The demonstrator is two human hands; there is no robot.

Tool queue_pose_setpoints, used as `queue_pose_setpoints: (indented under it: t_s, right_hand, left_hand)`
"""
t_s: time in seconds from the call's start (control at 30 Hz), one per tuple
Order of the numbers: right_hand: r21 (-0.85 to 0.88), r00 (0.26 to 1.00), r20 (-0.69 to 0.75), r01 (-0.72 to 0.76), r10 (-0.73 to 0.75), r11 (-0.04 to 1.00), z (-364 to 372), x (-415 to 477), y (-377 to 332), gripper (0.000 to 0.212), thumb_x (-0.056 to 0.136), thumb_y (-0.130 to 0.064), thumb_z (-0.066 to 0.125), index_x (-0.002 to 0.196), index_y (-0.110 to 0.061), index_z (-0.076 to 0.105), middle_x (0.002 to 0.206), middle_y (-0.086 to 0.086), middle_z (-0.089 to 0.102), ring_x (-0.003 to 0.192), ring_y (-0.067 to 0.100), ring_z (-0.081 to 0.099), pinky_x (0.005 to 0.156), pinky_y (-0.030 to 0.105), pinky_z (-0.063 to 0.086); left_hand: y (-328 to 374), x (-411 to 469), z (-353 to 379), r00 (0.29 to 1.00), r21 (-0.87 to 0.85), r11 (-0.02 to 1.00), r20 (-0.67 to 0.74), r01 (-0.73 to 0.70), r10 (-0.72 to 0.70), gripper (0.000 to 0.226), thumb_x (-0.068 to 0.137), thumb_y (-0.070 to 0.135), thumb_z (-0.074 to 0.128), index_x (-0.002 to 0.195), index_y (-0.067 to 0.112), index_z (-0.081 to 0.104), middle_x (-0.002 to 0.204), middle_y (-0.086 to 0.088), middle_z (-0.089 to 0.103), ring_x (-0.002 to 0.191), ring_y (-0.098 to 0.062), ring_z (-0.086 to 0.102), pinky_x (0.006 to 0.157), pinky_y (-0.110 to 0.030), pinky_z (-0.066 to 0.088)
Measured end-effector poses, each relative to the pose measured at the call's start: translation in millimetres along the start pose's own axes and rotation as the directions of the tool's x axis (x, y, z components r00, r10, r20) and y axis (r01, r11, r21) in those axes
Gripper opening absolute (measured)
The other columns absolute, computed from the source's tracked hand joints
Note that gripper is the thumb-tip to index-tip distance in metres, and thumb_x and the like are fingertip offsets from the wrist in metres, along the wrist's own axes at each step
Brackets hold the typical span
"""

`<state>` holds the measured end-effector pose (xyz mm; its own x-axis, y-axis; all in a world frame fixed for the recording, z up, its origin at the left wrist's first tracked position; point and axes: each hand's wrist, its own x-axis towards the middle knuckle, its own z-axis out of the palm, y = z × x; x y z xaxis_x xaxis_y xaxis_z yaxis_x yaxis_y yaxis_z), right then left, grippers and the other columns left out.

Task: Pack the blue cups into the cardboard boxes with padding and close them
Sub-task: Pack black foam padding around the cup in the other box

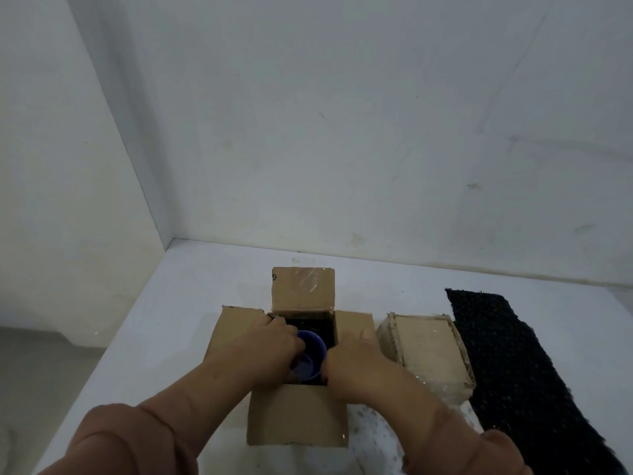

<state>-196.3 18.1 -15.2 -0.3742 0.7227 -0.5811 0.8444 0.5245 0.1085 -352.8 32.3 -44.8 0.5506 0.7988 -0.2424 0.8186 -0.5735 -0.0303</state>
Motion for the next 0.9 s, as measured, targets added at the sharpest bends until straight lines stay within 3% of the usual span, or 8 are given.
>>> queue_pose_setpoints:
  t_s: [0.1, 0.2, 0.3, 0.4, 0.53, 0.67, 0.8, 0.9]
  right_hand:
    - [0.005, 1.000, -0.002, -0.026, 0.026, 1.000, -1.1, -1.7, 1.1, 0.027, 0.095, -0.018, 0.043, 0.111, -0.013, 0.063, 0.092, 0.005, 0.054, 0.105, 0.025, 0.048, 0.093, 0.039, 0.037]
    - [0.144, 0.991, -0.119, -0.039, 0.056, 0.989, -4.0, -4.4, 6.4, 0.031, 0.092, -0.018, 0.044, 0.117, -0.021, 0.063, 0.117, 0.003, 0.060, 0.113, 0.025, 0.049, 0.101, 0.044, 0.031]
    - [0.251, 0.941, -0.324, -0.012, 0.096, 0.968, -3.7, -1.5, 13.8, 0.041, 0.088, -0.019, 0.051, 0.128, -0.029, 0.053, 0.139, -0.001, 0.045, 0.127, 0.022, 0.036, 0.104, 0.044, 0.020]
    - [0.201, 0.924, -0.373, -0.008, 0.084, 0.980, 1.9, 3.9, 13.5, 0.054, 0.086, -0.023, 0.055, 0.138, -0.024, 0.040, 0.151, 0.000, 0.028, 0.135, 0.024, 0.022, 0.107, 0.043, 0.018]
    - [0.323, 0.907, -0.386, -0.036, 0.166, 0.946, 13.1, 10.2, 7.1, 0.048, 0.087, -0.018, 0.056, 0.133, -0.014, 0.047, 0.152, 0.006, 0.027, 0.139, 0.026, 0.016, 0.113, 0.041, 0.017]
    - [0.463, 0.876, -0.413, -0.036, 0.251, 0.886, 23.1, 11.1, 5.2, 0.041, 0.088, -0.016, 0.058, 0.128, -0.009, 0.052, 0.153, 0.005, 0.027, 0.140, 0.026, 0.016, 0.113, 0.036, 0.023]
    - [0.542, 0.863, -0.417, -0.015, 0.284, 0.840, 29.8, 17.6, 7.4, 0.039, 0.089, -0.016, 0.056, 0.127, -0.009, 0.051, 0.151, 0.005, 0.029, 0.139, 0.026, 0.019, 0.113, 0.035, 0.026]
    - [0.563, 0.864, -0.410, -0.011, 0.292, 0.826, 29.7, 19.9, 10.3, 0.039, 0.089, -0.014, 0.053, 0.128, -0.010, 0.050, 0.151, 0.005, 0.028, 0.138, 0.025, 0.019, 0.113, 0.034, 0.025]
  left_hand:
    - [-1.9, -2.1, -1.7, 1.000, -0.036, 0.999, -0.022, 0.011, -0.011, 0.034, 0.087, 0.047, 0.055, 0.109, 0.022, 0.061, 0.113, -0.002, 0.060, 0.100, -0.020, 0.050, 0.086, -0.032, 0.038]
    - [-2.7, -14.6, -9.2, 0.977, -0.152, 0.987, -0.192, 0.060, -0.089, 0.031, 0.082, 0.050, 0.059, 0.103, 0.026, 0.062, 0.111, 0.007, 0.055, 0.099, -0.014, 0.049, 0.073, -0.026, 0.032]
    - [-6.0, -25.7, 2.7, 0.832, -0.344, 0.903, -0.395, 0.258, -0.388, 0.027, 0.080, 0.033, 0.065, 0.105, 0.024, 0.063, 0.113, 0.003, 0.060, 0.098, -0.019, 0.054, 0.079, -0.028, 0.041]
    - [-2.9, -25.1, 18.9, 0.762, -0.554, 0.757, -0.304, 0.346, -0.571, 0.035, 0.082, 0.011, 0.062, 0.117, 0.014, 0.057, 0.122, -0.007, 0.057, 0.107, -0.026, 0.052, 0.092, -0.034, 0.044]
    - [8.4, -19.7, 14.6, 0.739, -0.765, 0.567, -0.184, 0.306, -0.648, 0.038, 0.091, -0.001, 0.045, 0.127, 0.010, 0.051, 0.131, -0.010, 0.052, 0.119, -0.022, 0.049, 0.095, -0.021, 0.036]
    - [10.3, -13.4, 8.9, 0.742, -0.781, 0.554, -0.183, 0.288, -0.644, 0.035, 0.095, 0.003, 0.040, 0.127, 0.013, 0.051, 0.131, -0.008, 0.053, 0.116, -0.019, 0.052, 0.087, -0.013, 0.033]
    - [14.4, -9.9, 6.3, 0.734, -0.768, 0.561, -0.181, 0.310, -0.654, 0.034, 0.095, 0.004, 0.043, 0.126, 0.014, 0.051, 0.129, -0.007, 0.053, 0.101, -0.012, 0.052, 0.064, 0.000, 0.038]
    - [15.8, -6.5, 9.4, 0.733, -0.748, 0.581, -0.194, 0.320, -0.652, 0.033, 0.095, 0.005, 0.044, 0.126, 0.014, 0.051, 0.129, -0.006, 0.054, 0.101, -0.013, 0.054, 0.058, 0.002, 0.035]
